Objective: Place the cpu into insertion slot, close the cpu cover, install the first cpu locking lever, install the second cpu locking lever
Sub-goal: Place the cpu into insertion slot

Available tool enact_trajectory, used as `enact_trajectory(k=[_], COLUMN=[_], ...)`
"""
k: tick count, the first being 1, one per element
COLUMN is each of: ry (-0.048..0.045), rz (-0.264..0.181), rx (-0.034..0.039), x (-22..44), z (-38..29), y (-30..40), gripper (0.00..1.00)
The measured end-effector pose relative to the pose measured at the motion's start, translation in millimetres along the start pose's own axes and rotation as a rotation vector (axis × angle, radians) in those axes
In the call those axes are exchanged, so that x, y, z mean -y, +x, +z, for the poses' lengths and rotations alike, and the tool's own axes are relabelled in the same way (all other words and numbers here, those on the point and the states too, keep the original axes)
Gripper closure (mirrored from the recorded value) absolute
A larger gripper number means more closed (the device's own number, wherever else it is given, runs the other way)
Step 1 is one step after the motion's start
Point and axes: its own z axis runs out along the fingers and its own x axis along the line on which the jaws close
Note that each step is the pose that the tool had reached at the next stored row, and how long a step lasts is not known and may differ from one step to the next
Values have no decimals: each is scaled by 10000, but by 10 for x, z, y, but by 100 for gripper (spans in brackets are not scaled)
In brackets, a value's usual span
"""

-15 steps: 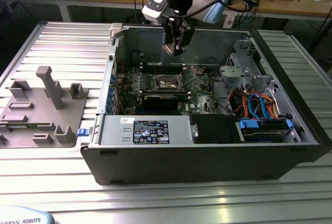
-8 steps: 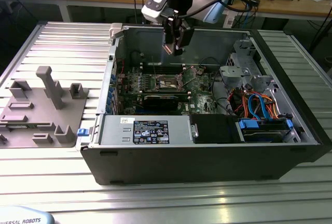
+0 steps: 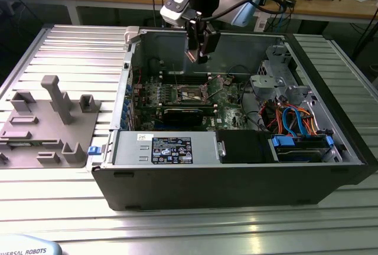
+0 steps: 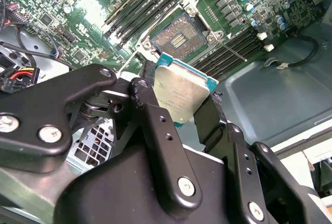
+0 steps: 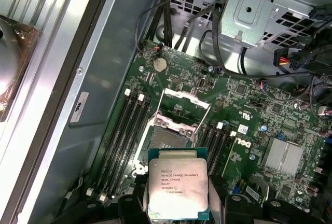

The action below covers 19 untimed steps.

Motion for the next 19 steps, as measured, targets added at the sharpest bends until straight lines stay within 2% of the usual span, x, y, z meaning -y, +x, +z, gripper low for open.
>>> enact_trajectory(k=[19], ry=[-3], rz=[478], rx=[26], x=[1], z=[7], y=[0], gripper=[46])
